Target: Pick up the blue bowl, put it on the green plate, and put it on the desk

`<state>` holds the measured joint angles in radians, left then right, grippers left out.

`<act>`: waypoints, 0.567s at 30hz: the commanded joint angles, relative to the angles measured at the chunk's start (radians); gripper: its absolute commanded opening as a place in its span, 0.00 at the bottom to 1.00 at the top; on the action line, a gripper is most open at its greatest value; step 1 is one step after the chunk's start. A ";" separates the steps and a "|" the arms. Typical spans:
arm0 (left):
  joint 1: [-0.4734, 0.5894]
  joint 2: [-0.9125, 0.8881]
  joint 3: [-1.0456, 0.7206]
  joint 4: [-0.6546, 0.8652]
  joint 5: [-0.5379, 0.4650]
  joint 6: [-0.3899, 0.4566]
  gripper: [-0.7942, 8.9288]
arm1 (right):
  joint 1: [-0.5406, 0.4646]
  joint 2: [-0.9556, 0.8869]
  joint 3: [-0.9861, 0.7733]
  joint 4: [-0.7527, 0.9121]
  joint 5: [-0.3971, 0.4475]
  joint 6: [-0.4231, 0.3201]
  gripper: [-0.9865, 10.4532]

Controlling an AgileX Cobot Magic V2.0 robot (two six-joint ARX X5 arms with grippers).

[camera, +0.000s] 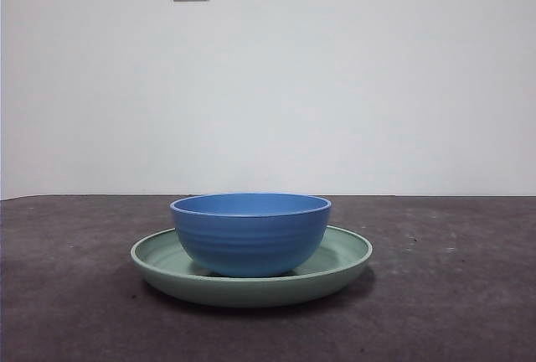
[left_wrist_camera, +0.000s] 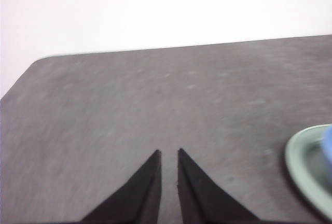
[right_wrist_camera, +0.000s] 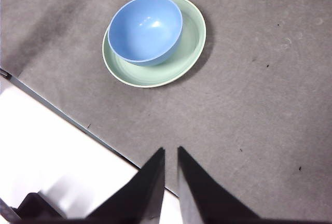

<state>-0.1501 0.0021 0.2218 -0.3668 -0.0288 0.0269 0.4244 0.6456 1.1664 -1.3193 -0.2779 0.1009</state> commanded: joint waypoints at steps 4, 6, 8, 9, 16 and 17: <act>0.072 0.009 -0.086 0.030 -0.036 -0.028 0.13 | 0.006 0.004 0.018 0.010 -0.002 -0.005 0.12; 0.099 0.009 -0.094 0.023 -0.036 -0.029 0.13 | 0.006 0.004 0.018 0.010 -0.002 -0.005 0.12; 0.121 0.009 -0.097 0.023 -0.036 -0.027 0.13 | 0.006 0.004 0.018 0.010 -0.003 -0.005 0.12; 0.127 0.008 -0.098 0.026 -0.036 -0.021 0.13 | 0.006 0.004 0.018 0.010 -0.003 -0.005 0.12; 0.145 0.001 -0.165 0.121 -0.036 -0.020 0.13 | 0.006 0.004 0.018 0.010 -0.003 -0.005 0.12; 0.145 0.001 -0.177 0.129 -0.035 -0.020 0.13 | 0.006 0.004 0.018 0.010 -0.003 -0.005 0.12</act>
<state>-0.0067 0.0059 0.0597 -0.2501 -0.0582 0.0086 0.4244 0.6453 1.1664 -1.3197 -0.2806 0.1009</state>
